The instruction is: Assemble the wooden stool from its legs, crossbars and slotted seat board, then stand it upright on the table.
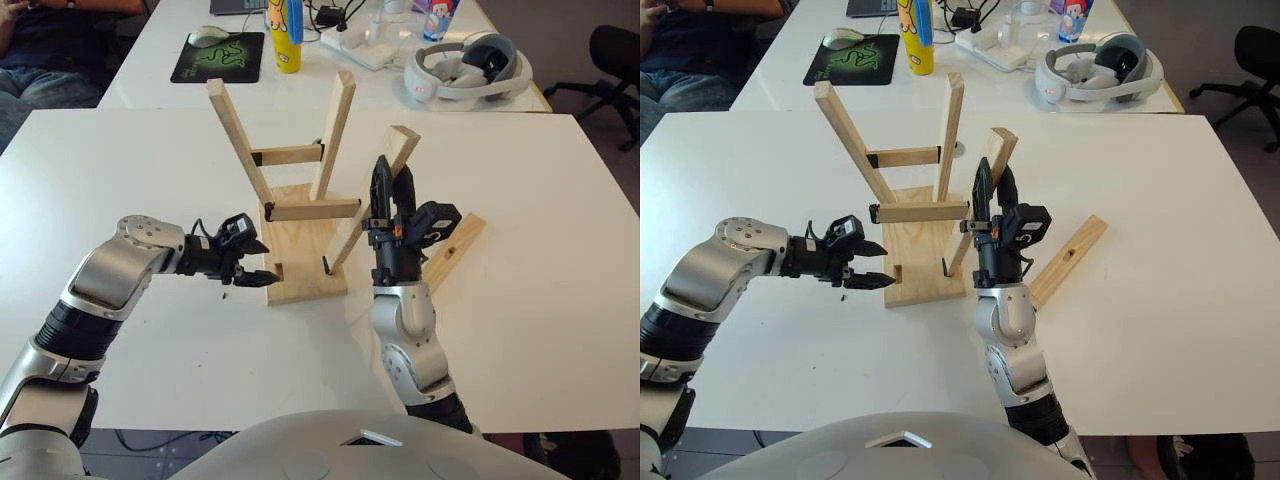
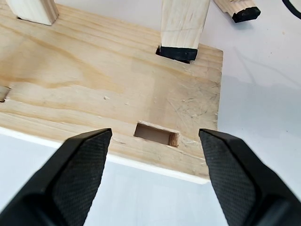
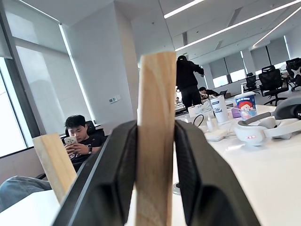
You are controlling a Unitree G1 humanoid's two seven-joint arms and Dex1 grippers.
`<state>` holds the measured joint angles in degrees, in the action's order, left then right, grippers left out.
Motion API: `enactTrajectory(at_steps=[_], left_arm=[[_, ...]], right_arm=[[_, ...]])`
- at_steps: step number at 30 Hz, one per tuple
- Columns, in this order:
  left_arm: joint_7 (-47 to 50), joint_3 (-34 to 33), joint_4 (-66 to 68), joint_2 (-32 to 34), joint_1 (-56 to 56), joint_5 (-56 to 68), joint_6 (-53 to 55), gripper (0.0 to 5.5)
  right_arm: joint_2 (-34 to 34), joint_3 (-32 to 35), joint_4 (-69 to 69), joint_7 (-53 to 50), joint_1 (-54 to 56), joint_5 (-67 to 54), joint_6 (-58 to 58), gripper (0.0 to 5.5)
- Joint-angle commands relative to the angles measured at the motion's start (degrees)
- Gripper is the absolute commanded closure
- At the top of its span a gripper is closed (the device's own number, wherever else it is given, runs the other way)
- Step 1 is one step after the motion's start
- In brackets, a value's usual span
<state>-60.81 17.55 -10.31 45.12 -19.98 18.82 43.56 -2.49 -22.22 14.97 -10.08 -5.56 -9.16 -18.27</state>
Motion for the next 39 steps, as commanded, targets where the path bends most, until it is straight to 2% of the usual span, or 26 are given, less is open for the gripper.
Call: enactTrajectory(at_steps=[1, 8, 18, 28, 39], left_arm=[[-0.1, 0.2, -0.9, 0.3, 0.1, -0.3, 0.6, 2.05], [-1.4, 0.8, -0.4, 0.5, -0.5, -0.5, 0.5, 2.05], [-2.6, 1.4, 0.3, 0.6, -1.6, -0.9, 0.1, 2.05], [-3.5, 1.4, 0.3, 0.8, -1.7, -1.3, 0.1, 2.05], [-6.0, 2.2, 1.5, 1.7, -3.6, -1.9, -0.6, 2.05]], right_arm=[[-3.1, -0.2, -3.4, -1.4, -2.8, 5.2, -1.9, 4.43], [-7.0, -0.4, -5.2, -3.7, 2.5, 7.8, -3.5, 4.43], [-6.1, -1.5, -4.5, -5.4, 4.7, 12.2, -4.4, 4.43], [-6.1, -1.5, 1.8, -5.8, 8.1, 15.0, -1.3, 4.43], [-6.5, -3.9, 2.0, -8.7, 1.1, 15.2, -2.2, 4.43]])
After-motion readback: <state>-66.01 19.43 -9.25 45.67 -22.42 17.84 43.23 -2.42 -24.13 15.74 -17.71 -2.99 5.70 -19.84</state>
